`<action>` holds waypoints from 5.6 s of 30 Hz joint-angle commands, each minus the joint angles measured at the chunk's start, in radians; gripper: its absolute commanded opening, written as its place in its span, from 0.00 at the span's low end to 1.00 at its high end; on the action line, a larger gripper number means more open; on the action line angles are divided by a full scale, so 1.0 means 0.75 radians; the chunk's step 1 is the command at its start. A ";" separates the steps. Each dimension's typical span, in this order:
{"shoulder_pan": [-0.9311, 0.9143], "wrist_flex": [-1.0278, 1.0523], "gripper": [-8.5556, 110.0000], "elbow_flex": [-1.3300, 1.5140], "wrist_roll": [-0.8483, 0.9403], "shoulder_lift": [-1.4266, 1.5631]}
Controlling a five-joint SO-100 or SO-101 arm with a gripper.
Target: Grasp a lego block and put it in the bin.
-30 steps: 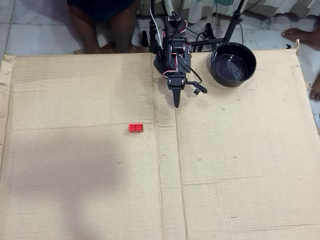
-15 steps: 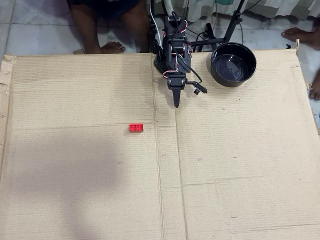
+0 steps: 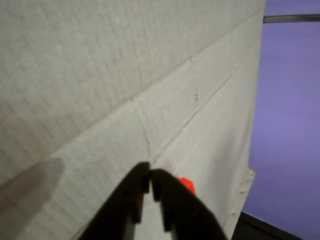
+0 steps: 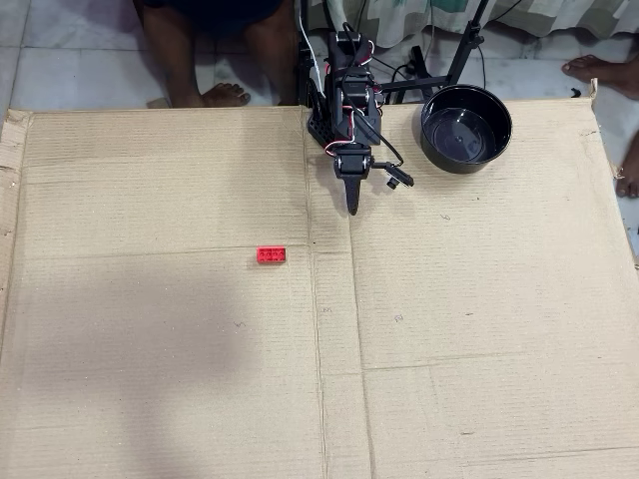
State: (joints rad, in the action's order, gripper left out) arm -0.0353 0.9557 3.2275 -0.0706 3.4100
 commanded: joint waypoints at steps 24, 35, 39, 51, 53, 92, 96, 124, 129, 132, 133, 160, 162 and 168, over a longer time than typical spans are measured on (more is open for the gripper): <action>-0.016 0.002 0.07 0.018 -0.012 0.018; -0.098 -0.002 0.08 0.010 -0.487 -0.004; -0.098 -0.002 0.08 -0.047 -0.892 -0.006; -0.098 -0.002 0.08 -0.162 -2.174 -0.100; -0.098 -0.002 0.08 -0.223 -2.346 -0.209; -0.526 -0.920 0.31 -1.074 -2.516 -1.898; -0.607 -0.841 0.31 -1.074 -2.524 -1.916; -0.593 -0.258 0.30 -1.567 -3.244 -2.250; -0.575 -0.258 0.30 -1.683 -3.266 -2.432; -0.575 -0.258 0.30 -1.702 -3.266 -2.483; -0.577 -0.258 0.30 -1.702 -3.266 -2.491; -0.581 -0.399 0.26 -1.698 -3.252 -2.692; -0.585 -0.397 0.19 -1.694 -3.252 -2.696; -0.593 -0.397 0.08 -1.681 -3.252 -2.696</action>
State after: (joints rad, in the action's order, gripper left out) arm -0.4893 0.7256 1.9957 -2.5111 1.4097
